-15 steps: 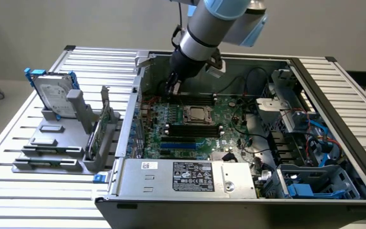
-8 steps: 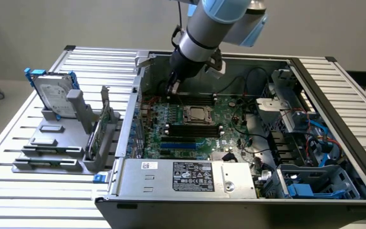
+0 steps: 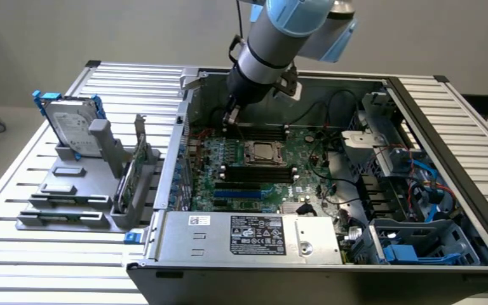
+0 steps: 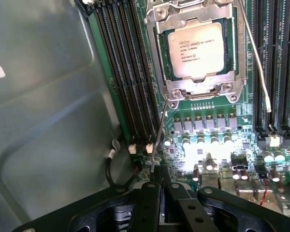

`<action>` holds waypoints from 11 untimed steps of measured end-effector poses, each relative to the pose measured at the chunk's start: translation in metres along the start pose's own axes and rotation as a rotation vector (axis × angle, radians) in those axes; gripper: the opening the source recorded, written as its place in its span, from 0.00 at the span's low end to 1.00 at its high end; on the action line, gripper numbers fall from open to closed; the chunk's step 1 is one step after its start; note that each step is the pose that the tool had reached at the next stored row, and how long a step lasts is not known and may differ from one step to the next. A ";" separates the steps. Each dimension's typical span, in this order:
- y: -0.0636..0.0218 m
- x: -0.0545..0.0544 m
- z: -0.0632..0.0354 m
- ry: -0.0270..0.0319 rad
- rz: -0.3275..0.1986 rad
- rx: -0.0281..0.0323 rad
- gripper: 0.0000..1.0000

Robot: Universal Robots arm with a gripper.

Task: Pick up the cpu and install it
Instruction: 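Close the cpu cover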

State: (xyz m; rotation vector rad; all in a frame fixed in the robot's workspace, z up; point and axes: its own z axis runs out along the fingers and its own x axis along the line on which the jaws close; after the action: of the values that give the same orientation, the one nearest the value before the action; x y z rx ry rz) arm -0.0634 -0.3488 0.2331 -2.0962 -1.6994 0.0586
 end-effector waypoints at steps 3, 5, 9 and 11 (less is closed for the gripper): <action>0.0000 0.000 0.0001 0.0144 0.015 -0.0165 0.11; 0.0000 0.000 0.0002 0.0214 0.024 -0.0303 0.11; -0.0002 0.001 0.0005 0.0345 0.040 -0.0601 0.11; -0.0003 0.002 0.0007 0.0415 0.047 -0.0760 0.11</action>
State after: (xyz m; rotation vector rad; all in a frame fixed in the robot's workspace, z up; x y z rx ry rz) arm -0.0633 -0.3468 0.2330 -2.1774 -1.6523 -0.0355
